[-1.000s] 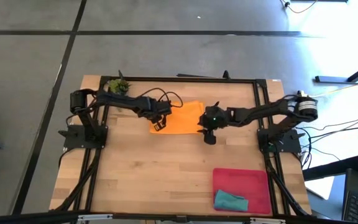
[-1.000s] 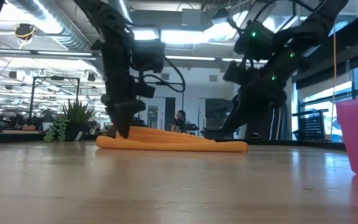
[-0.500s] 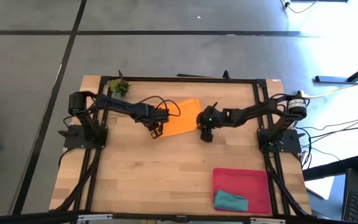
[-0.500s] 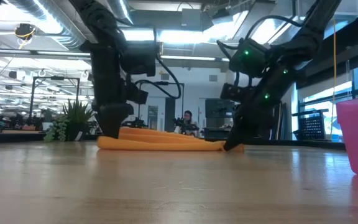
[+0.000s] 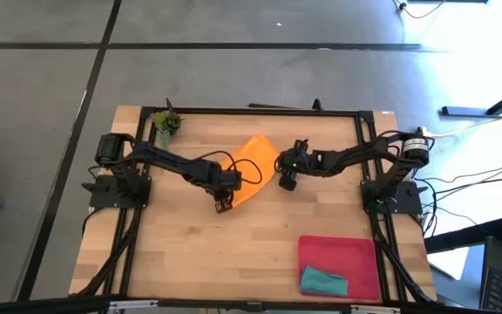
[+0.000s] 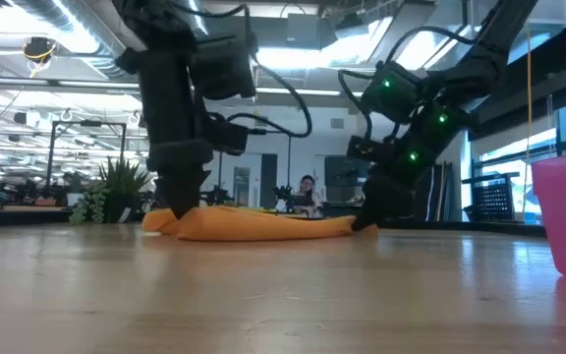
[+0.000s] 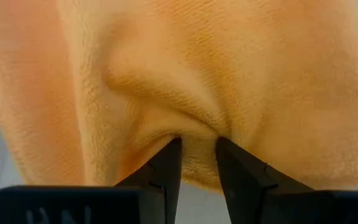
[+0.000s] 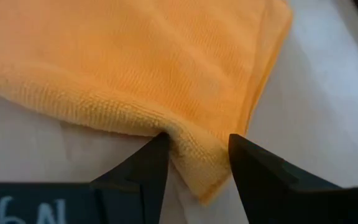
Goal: Roll microfiber towels into tight, uniform cylinder then place into a basket
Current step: Fold the orange microfiber cloth
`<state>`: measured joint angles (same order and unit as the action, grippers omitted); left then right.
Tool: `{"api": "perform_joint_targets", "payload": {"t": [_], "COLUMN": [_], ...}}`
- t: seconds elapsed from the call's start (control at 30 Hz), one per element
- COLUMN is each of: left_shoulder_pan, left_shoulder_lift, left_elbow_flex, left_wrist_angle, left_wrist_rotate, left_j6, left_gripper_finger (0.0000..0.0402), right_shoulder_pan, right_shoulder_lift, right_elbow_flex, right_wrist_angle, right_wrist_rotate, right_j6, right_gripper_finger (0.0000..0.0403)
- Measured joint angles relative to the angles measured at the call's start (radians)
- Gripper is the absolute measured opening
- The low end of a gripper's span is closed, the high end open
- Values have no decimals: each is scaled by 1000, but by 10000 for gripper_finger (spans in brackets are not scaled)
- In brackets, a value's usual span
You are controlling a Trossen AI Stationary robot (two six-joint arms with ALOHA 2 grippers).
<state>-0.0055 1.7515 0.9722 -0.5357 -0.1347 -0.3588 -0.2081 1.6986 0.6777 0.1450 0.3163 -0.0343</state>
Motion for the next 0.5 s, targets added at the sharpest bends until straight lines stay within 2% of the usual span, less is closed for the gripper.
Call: {"api": "perform_joint_targets", "payload": {"t": [0.13,0.3,0.4,0.5], "left_shoulder_pan": [-33,-70,-90,-94], "left_shoulder_lift": [-12,-32,-55,-84], "left_elbow_flex": [61,121,136,136], "left_wrist_angle": [-37,-82,-114,-157], "left_wrist_rotate": [-80,-117,-186,-265], "left_j6": [0,3,3,-3], "left_gripper_finger": [96,96,96,96], "right_shoulder_pan": [2,26,53,90], "right_shoulder_lift": [-36,-105,-143,-155], "right_elbow_flex": [27,46,58,74], "right_wrist_angle": [-13,-19,-14,-7], "right_wrist_rotate": [4,0,-7,-83], "right_j6": [-6,-27,-27,-20], "right_gripper_finger": [169,168,168,168]}}
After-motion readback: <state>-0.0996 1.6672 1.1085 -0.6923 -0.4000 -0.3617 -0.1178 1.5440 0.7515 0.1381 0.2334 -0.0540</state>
